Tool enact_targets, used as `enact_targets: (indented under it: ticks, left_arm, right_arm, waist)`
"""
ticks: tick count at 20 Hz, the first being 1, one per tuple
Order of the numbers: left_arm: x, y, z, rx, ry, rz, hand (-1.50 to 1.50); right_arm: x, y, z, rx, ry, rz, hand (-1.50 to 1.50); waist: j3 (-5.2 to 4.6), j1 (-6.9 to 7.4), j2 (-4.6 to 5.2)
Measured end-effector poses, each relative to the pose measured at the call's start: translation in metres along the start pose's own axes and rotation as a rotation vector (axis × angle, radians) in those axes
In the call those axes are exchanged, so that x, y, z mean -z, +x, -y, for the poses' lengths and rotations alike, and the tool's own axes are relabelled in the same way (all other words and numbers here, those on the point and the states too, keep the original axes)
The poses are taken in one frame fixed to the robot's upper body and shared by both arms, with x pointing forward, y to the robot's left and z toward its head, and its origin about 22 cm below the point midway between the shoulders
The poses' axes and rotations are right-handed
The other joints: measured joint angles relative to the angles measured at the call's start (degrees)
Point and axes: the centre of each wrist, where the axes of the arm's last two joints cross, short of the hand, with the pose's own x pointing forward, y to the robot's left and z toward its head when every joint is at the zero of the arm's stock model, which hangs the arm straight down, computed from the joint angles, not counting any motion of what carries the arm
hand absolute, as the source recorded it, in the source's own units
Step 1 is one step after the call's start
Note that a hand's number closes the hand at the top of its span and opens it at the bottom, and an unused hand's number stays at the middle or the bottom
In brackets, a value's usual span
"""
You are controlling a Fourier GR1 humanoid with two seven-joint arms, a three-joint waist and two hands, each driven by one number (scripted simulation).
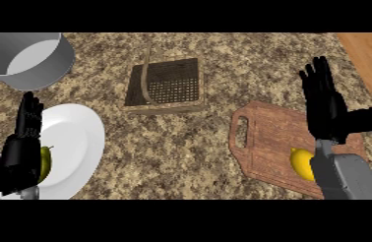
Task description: Pick the lemon from the cutting board and place it in the basket
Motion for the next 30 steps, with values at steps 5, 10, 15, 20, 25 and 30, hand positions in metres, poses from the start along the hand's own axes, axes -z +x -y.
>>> enact_targets:
  ticks: [5,10,15,20,25,30]
  left_arm:
    - [0.014,0.012,0.01,0.02,-0.118,0.052,0.0]
    - [0.025,0.022,0.015,0.04,-0.252,0.075,0.0]
    - [0.043,0.034,0.008,0.063,-0.306,0.052,0.0]
    - [0.045,0.034,0.004,0.073,-0.332,0.037,0.0]
    - [0.051,0.037,0.005,0.074,-0.349,0.038,0.0]
    - [0.058,0.044,0.011,0.067,-0.367,0.054,0.0]
  right_arm:
    - [-0.006,0.012,-0.043,-0.04,0.48,-0.007,1.5]
    - [-0.046,-0.001,-0.096,0.158,0.843,-0.1,-1.5]
    - [-0.101,0.019,-0.101,0.046,1.064,-0.046,-1.5]
    - [-0.091,0.077,-0.08,-0.333,1.038,0.154,-1.5]
    - [-0.072,0.138,-0.065,-0.814,1.049,0.269,-1.5]
    - [-0.066,0.182,-0.061,-1.227,1.206,0.248,-1.5]
  waist:
    - [1.4,0.22,-0.03]
    - [2.1,-1.12,0.02]
    - [1.95,-2.8,-0.65]
    - [1.75,-3.02,-1.11]
    - [1.59,-2.55,-0.97]
    - [1.55,-1.43,-0.49]
